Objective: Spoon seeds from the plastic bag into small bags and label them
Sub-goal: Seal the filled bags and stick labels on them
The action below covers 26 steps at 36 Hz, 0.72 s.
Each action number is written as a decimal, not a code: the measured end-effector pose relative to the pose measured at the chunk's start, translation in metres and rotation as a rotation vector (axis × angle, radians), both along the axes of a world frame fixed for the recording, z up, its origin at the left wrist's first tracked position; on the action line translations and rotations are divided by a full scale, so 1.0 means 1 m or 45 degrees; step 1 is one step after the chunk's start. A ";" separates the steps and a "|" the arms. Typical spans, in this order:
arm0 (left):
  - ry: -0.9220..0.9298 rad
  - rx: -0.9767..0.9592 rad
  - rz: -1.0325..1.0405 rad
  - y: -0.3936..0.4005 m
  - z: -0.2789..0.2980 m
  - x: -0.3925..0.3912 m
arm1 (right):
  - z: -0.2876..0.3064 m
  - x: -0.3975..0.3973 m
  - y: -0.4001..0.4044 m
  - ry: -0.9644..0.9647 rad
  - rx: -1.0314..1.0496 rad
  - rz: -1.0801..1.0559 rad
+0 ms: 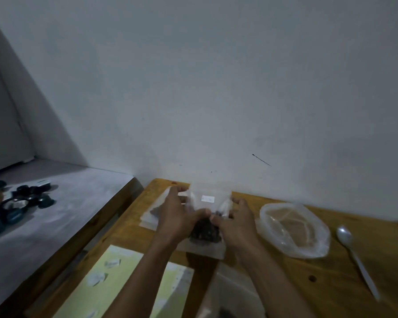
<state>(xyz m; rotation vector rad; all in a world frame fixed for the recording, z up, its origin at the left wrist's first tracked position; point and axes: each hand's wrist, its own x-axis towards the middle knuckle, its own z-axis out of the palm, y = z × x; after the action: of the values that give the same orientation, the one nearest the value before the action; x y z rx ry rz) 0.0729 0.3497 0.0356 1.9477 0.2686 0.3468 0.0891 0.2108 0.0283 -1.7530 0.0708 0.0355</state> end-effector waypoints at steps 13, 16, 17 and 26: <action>0.156 0.607 -0.160 -0.019 -0.037 0.055 | -0.034 0.056 0.007 -0.061 -0.787 -0.190; 0.138 0.685 -0.180 -0.020 -0.040 0.058 | -0.041 0.055 0.007 -0.079 -0.872 -0.174; 0.136 0.701 -0.182 -0.021 -0.042 0.059 | -0.042 0.055 0.007 -0.086 -0.886 -0.173; 0.075 0.798 -0.176 -0.027 -0.042 0.046 | -0.036 0.043 0.000 -0.133 -0.918 -0.082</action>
<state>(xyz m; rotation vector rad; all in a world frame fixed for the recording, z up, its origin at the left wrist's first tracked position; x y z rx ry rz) 0.1193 0.3227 -0.0061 2.5804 0.0597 0.3044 0.1319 0.2113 -0.0081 -2.4674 0.0676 -0.1457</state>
